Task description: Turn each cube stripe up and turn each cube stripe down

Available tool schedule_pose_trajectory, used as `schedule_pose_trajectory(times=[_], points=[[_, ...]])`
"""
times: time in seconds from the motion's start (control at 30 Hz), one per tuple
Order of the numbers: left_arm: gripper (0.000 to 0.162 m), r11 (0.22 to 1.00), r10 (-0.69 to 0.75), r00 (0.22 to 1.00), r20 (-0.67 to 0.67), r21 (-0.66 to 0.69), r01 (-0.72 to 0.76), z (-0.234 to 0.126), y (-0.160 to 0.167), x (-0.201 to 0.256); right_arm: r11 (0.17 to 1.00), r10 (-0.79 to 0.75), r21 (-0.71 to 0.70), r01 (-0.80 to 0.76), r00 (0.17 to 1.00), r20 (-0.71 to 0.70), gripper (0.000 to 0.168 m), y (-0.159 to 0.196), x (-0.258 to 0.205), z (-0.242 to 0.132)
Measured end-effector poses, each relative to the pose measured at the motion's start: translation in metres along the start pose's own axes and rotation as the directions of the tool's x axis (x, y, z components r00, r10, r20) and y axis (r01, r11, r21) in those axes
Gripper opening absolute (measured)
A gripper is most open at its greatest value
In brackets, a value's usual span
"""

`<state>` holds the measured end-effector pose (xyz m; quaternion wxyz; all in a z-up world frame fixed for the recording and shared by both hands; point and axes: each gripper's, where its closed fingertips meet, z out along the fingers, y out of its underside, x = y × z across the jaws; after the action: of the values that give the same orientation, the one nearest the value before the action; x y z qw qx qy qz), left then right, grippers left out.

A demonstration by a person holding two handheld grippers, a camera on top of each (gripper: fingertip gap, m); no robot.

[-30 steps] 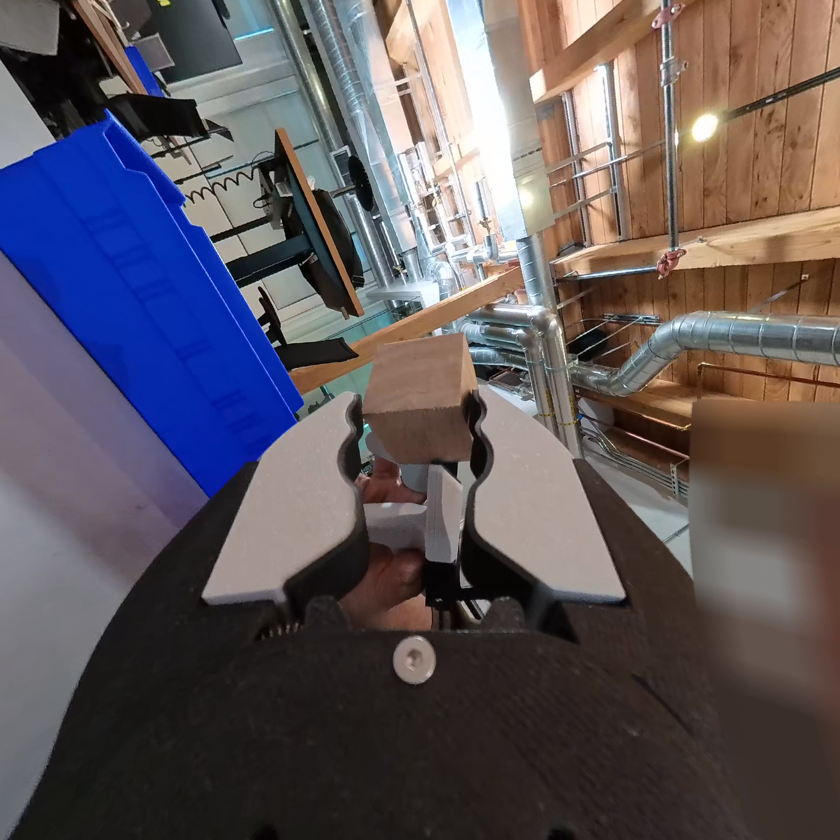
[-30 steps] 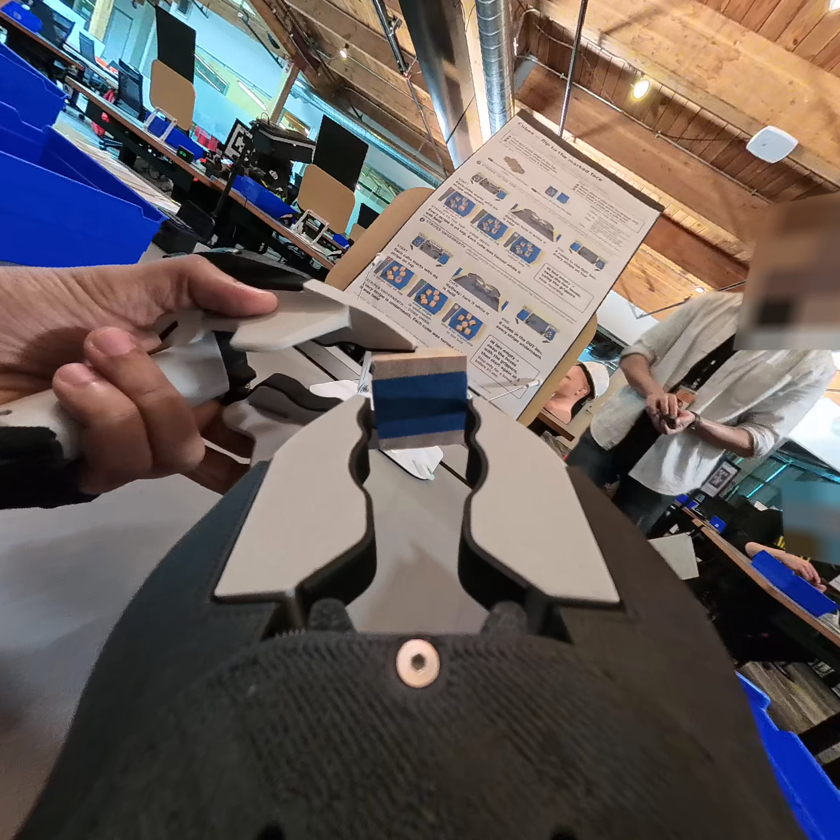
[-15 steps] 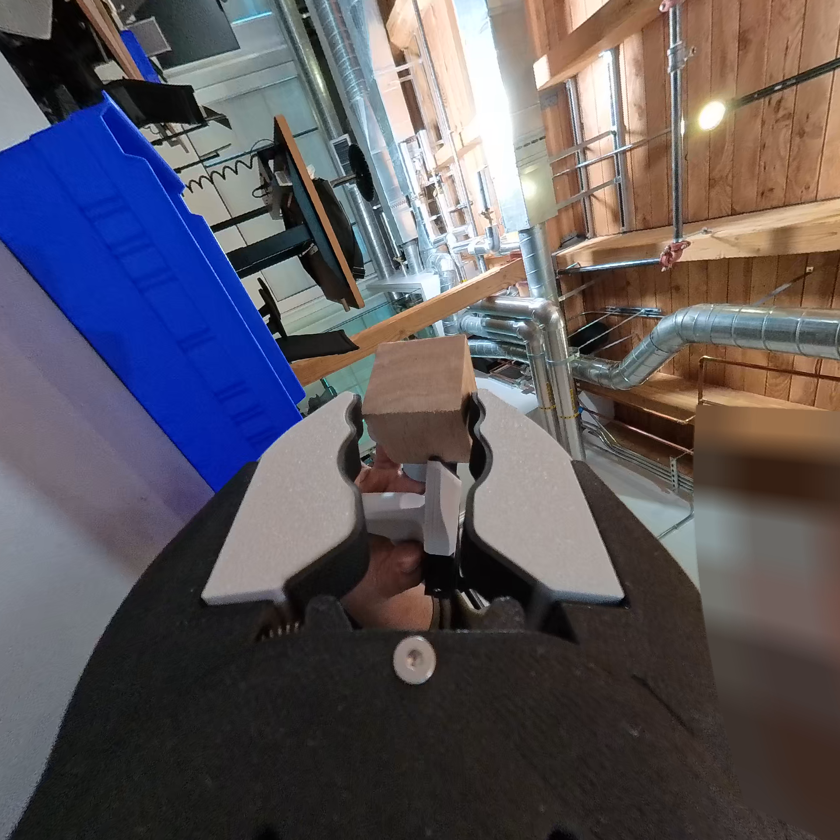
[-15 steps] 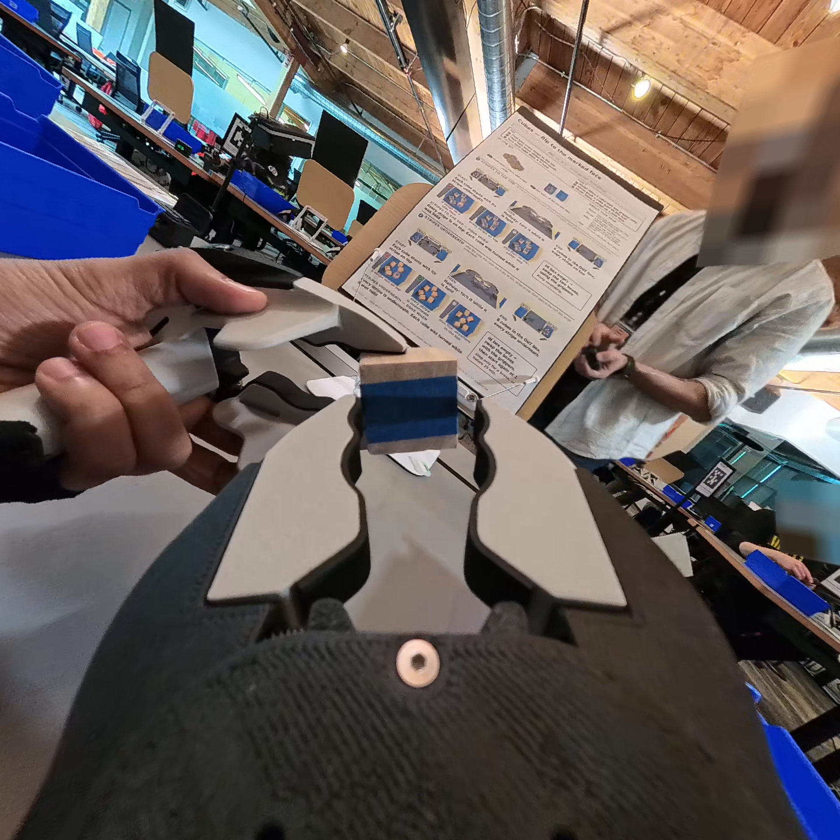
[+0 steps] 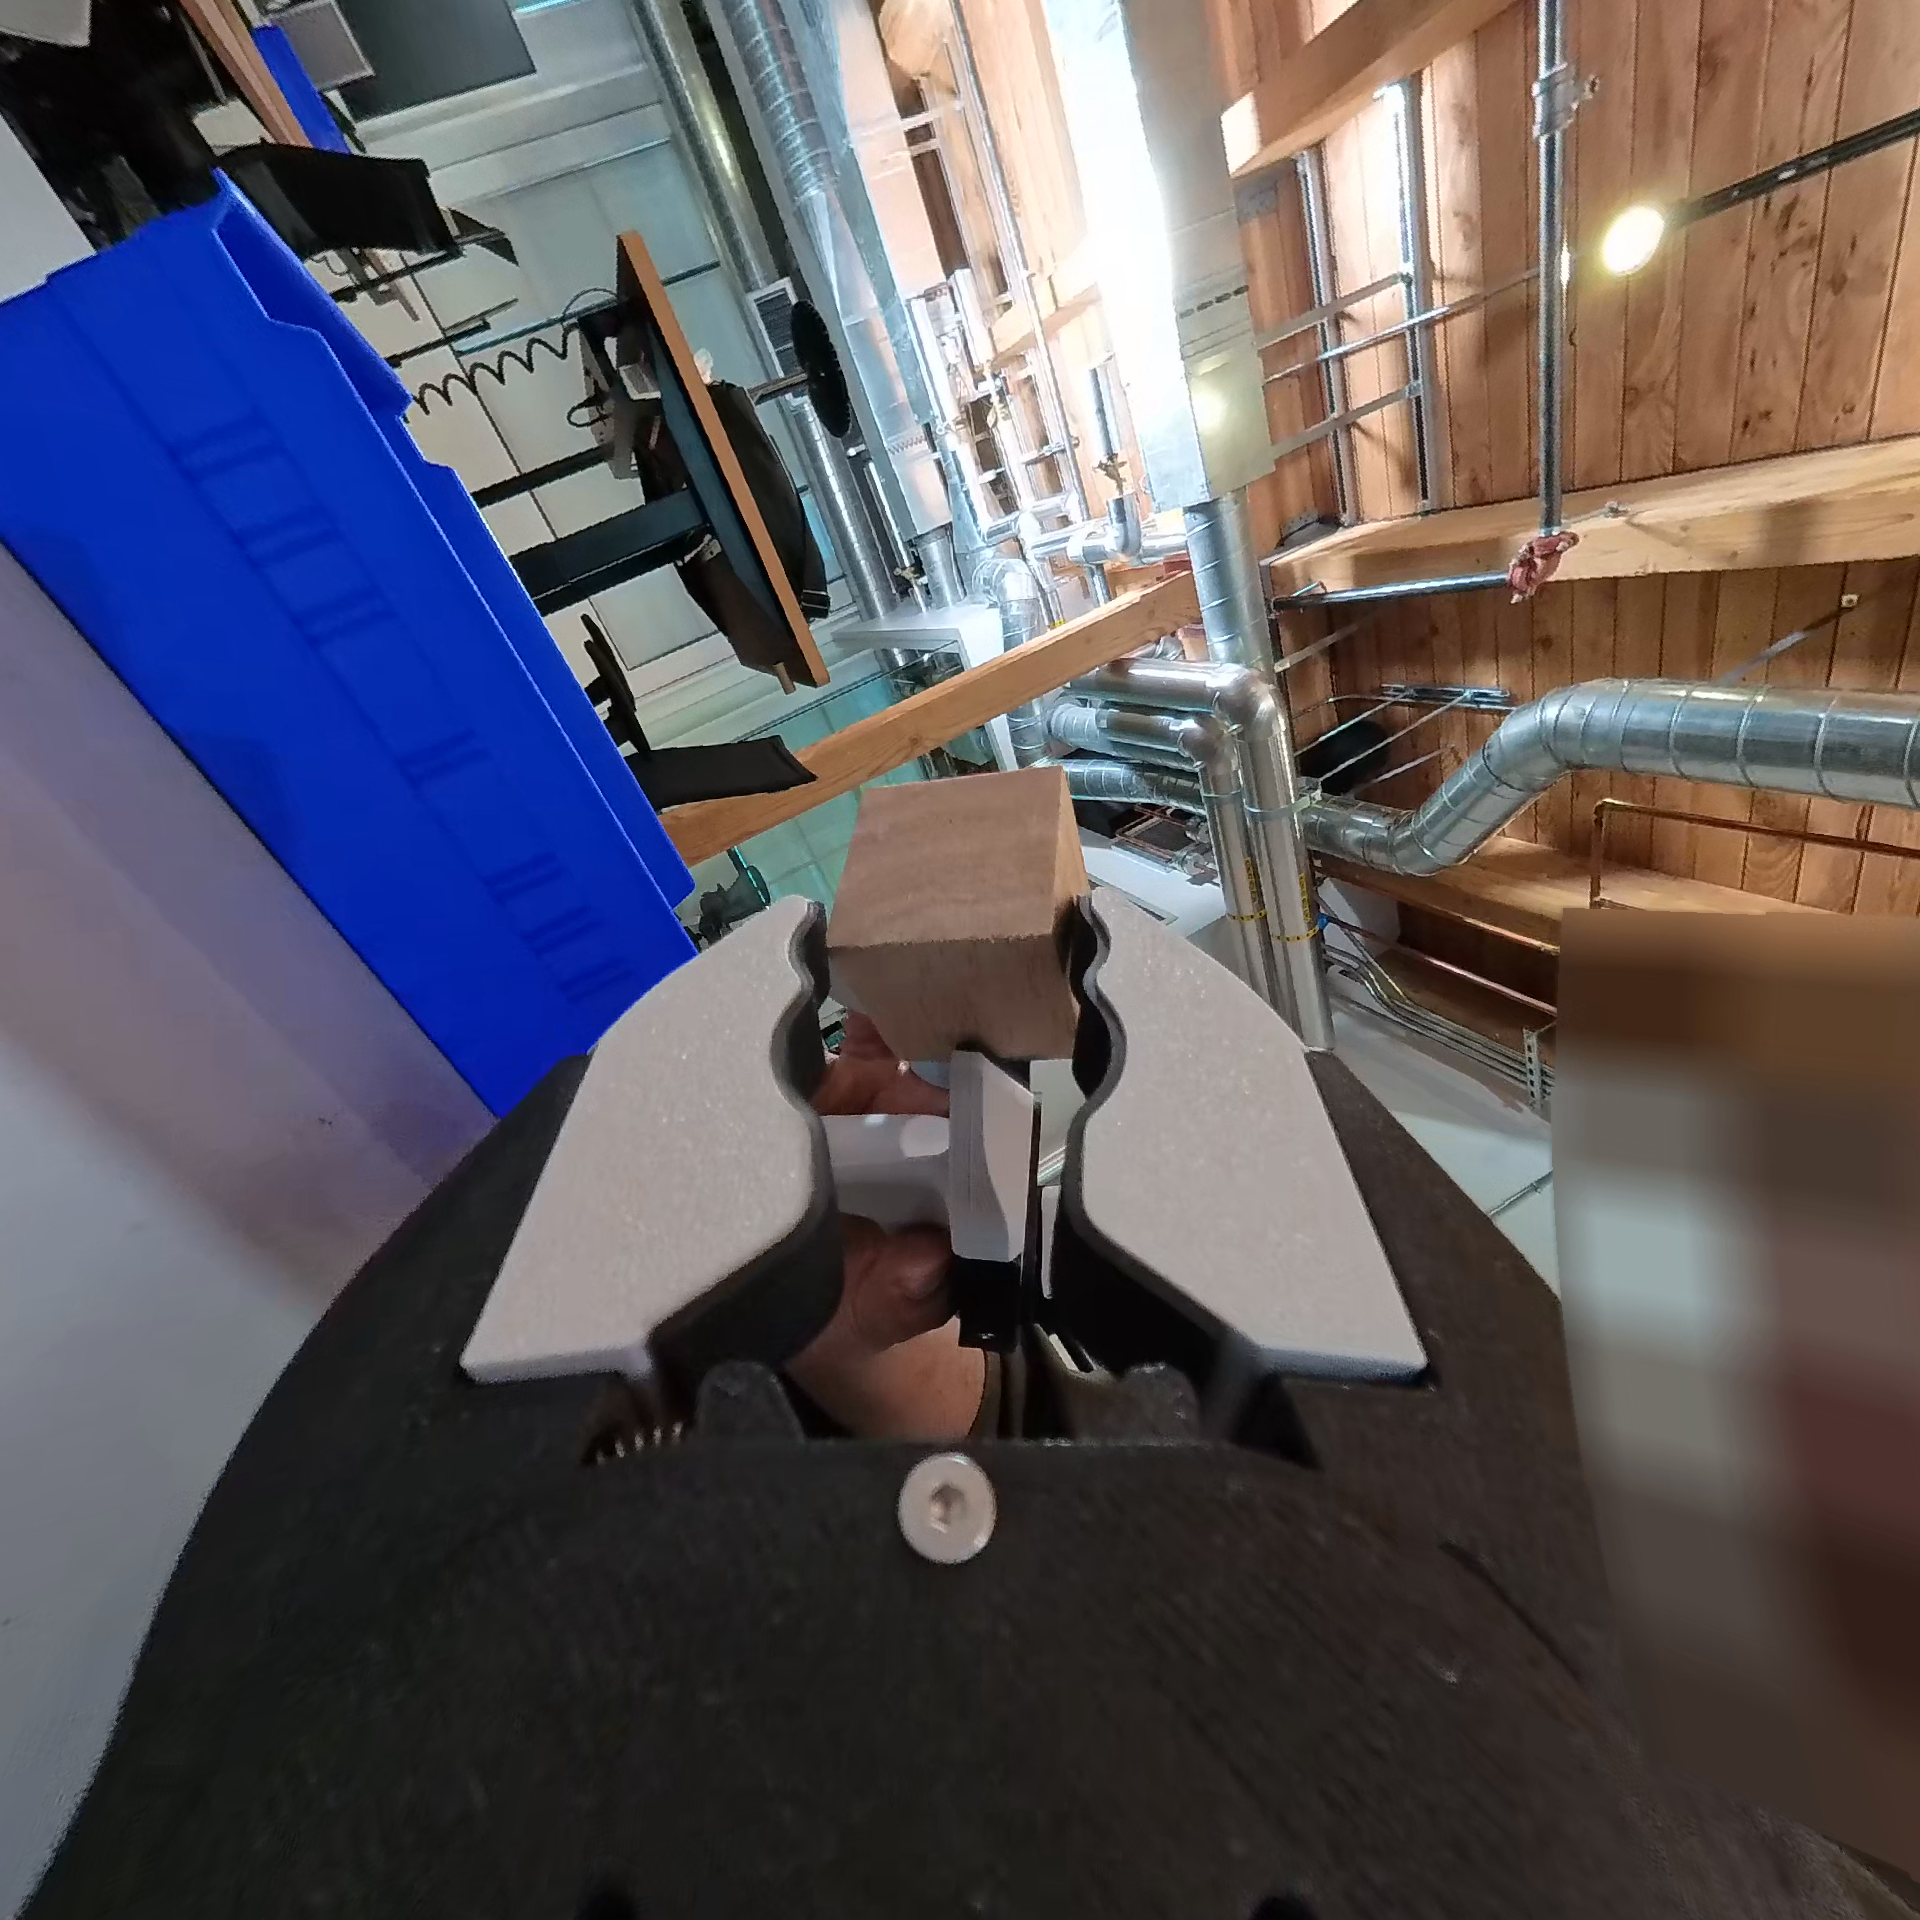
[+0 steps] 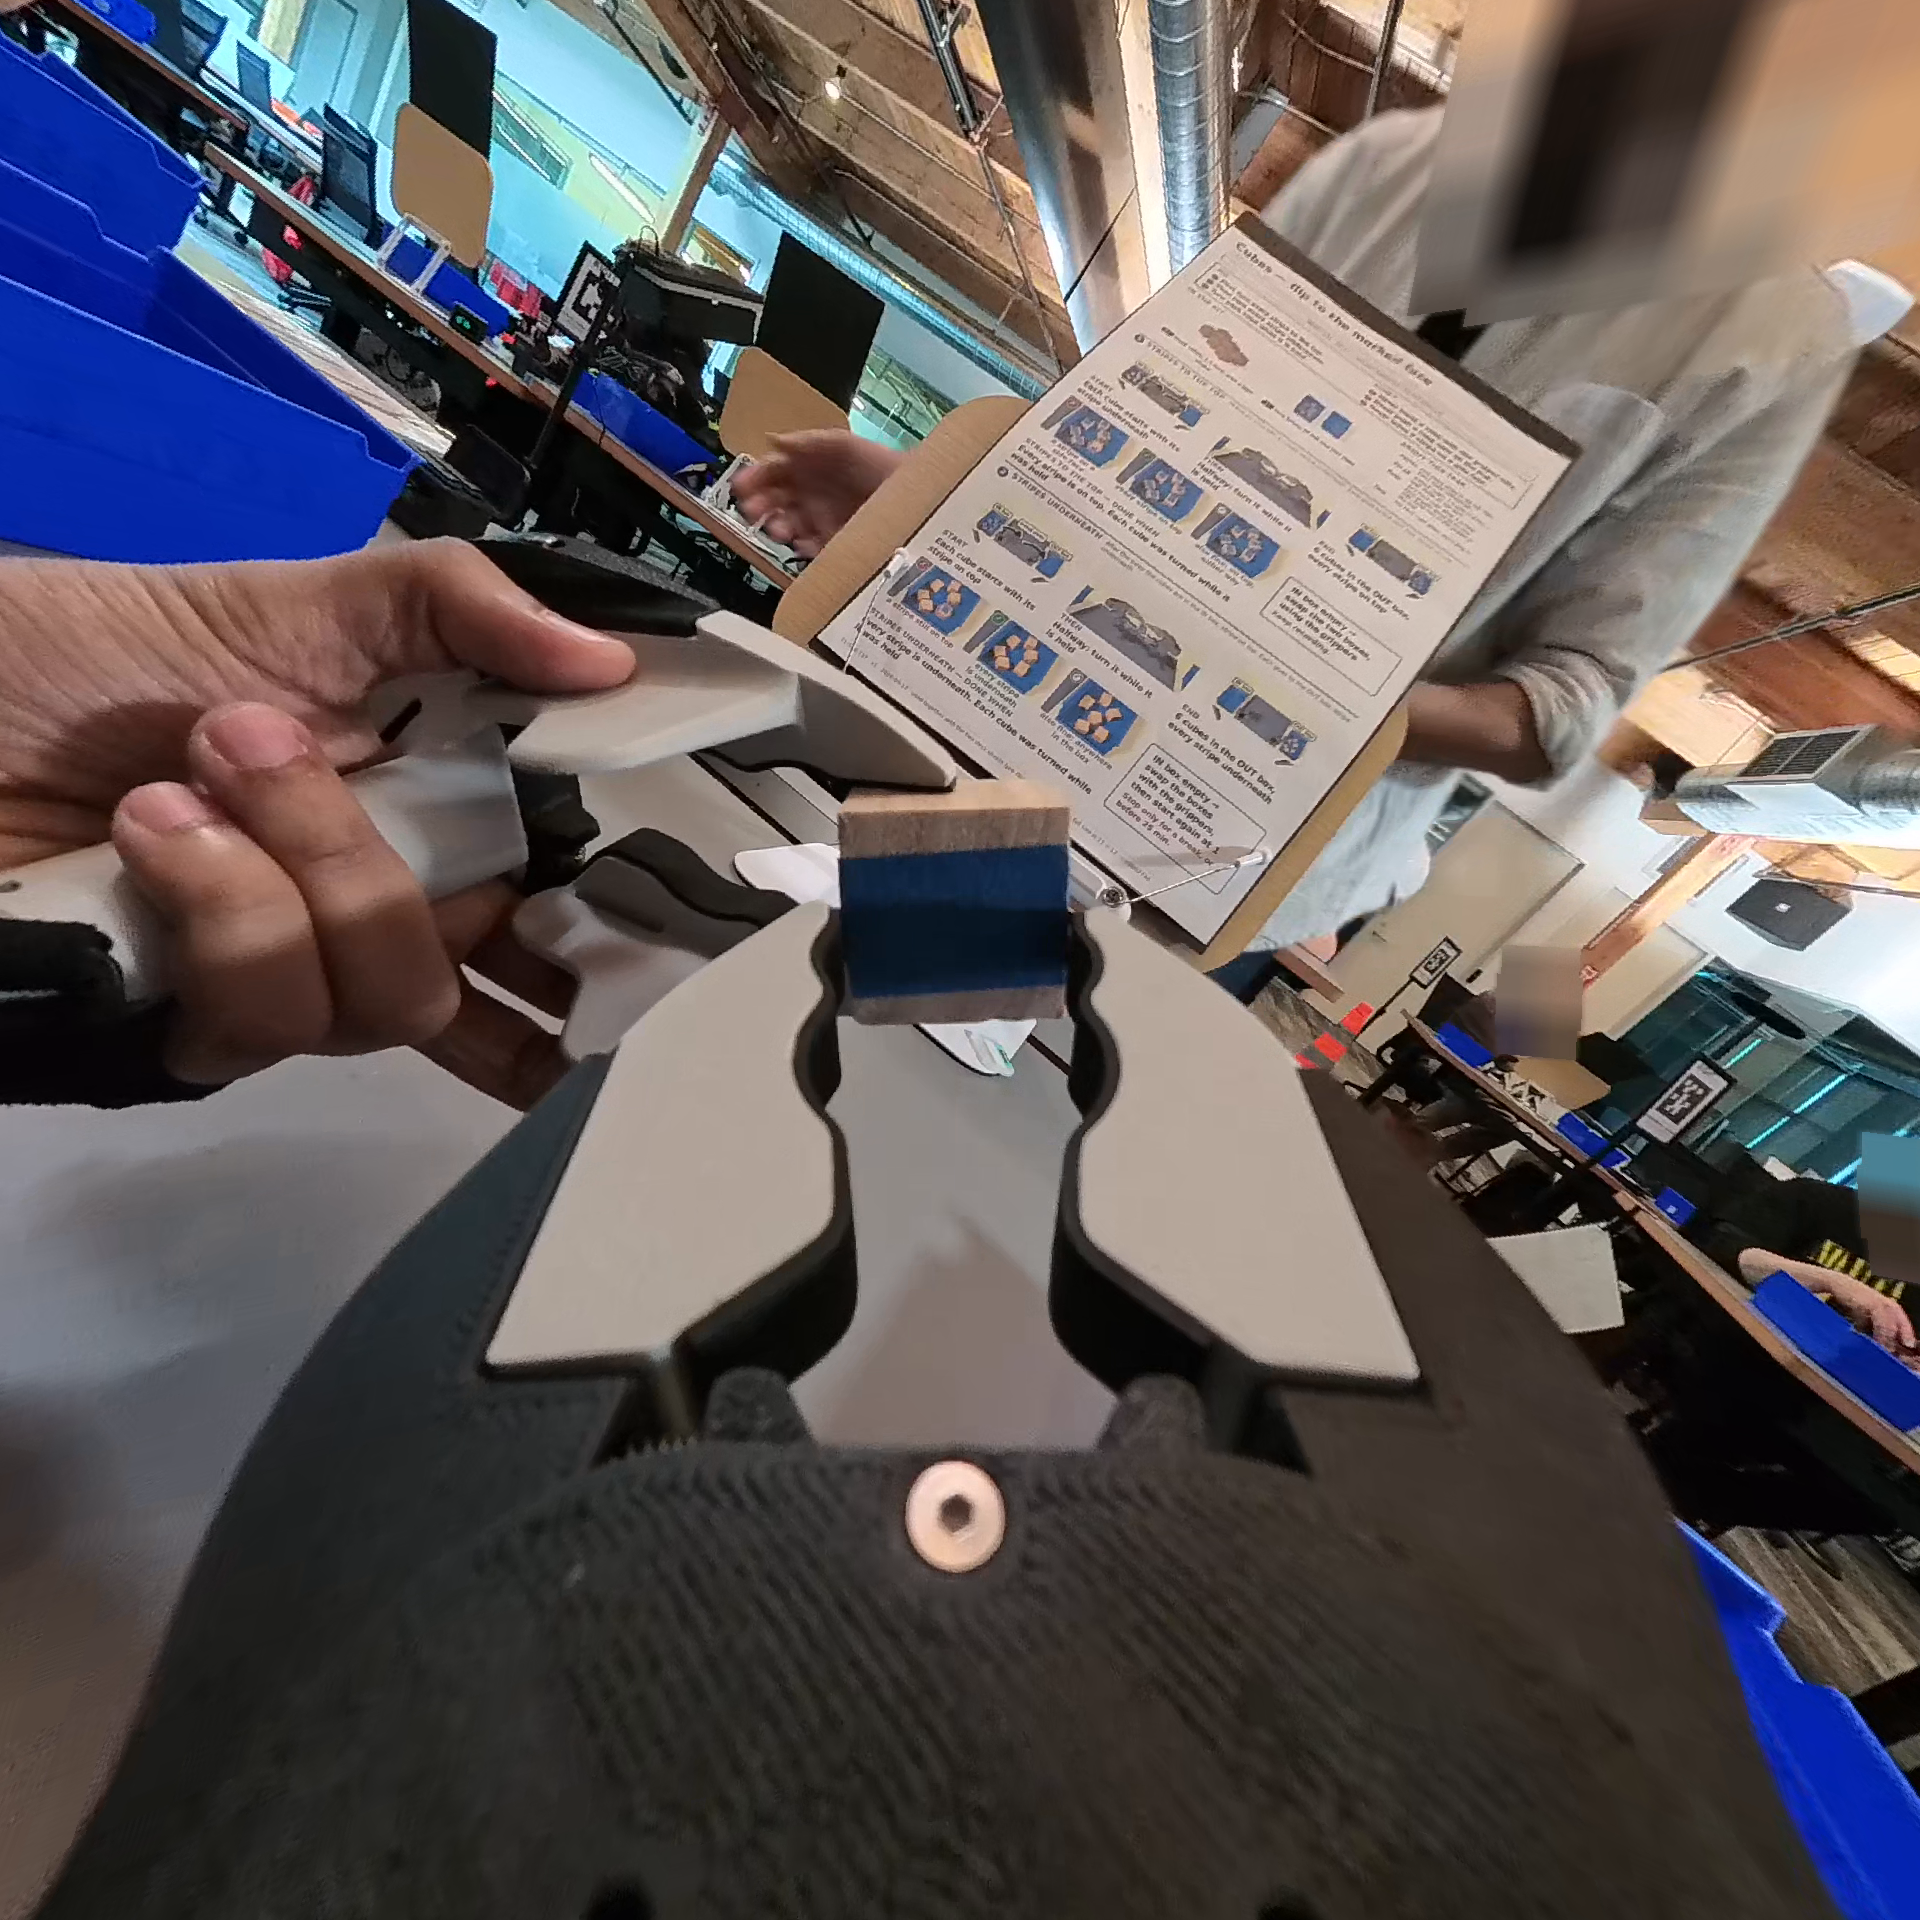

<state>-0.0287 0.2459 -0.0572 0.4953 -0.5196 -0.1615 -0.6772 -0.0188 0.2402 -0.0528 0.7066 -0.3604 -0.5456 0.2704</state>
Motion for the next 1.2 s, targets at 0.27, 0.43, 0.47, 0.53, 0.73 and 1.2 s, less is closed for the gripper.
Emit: schedule_pose_trajectory(times=[0.27, 0.43, 0.47, 0.53, 0.73, 1.2], points=[[0.045, 1.000, -0.005, 1.000, 0.000, -0.004, 0.005, -0.001, 0.001, -0.002, 1.000, -0.005, -0.005, 0.005, 1.000, 0.014, 0.041, 0.002, -0.001, 0.000], [0.045, 1.000, 0.013, 1.000, 0.019, -0.004, -0.013, -0.002, 0.000, -0.005, 1.000, 0.007, -0.016, -0.006, 0.999, 0.039, 0.041, 0.005, -0.002, 0.001], [0.046, 1.000, 0.018, 1.000, 0.026, -0.002, -0.018, -0.002, 0.000, -0.006, 1.000, 0.015, -0.019, -0.014, 0.999, 0.047, 0.041, 0.006, -0.002, 0.000], [0.046, 1.000, 0.025, 0.999, 0.038, 0.001, -0.025, -0.003, -0.001, -0.009, 0.999, 0.030, -0.022, -0.029, 0.998, 0.060, 0.041, 0.006, -0.002, 0.000], [0.048, 1.000, 0.010, 0.999, 0.052, 0.023, -0.011, -0.008, -0.006, -0.013, 0.998, 0.036, -0.053, -0.031, 0.993, 0.110, 0.041, 0.012, -0.005, 0.002], [0.048, 0.999, 0.006, 0.998, 0.069, 0.053, -0.010, -0.015, -0.016, -0.017, 0.992, 0.110, -0.073, -0.099, 0.981, 0.160, 0.041, 0.013, -0.002, 0.001]])
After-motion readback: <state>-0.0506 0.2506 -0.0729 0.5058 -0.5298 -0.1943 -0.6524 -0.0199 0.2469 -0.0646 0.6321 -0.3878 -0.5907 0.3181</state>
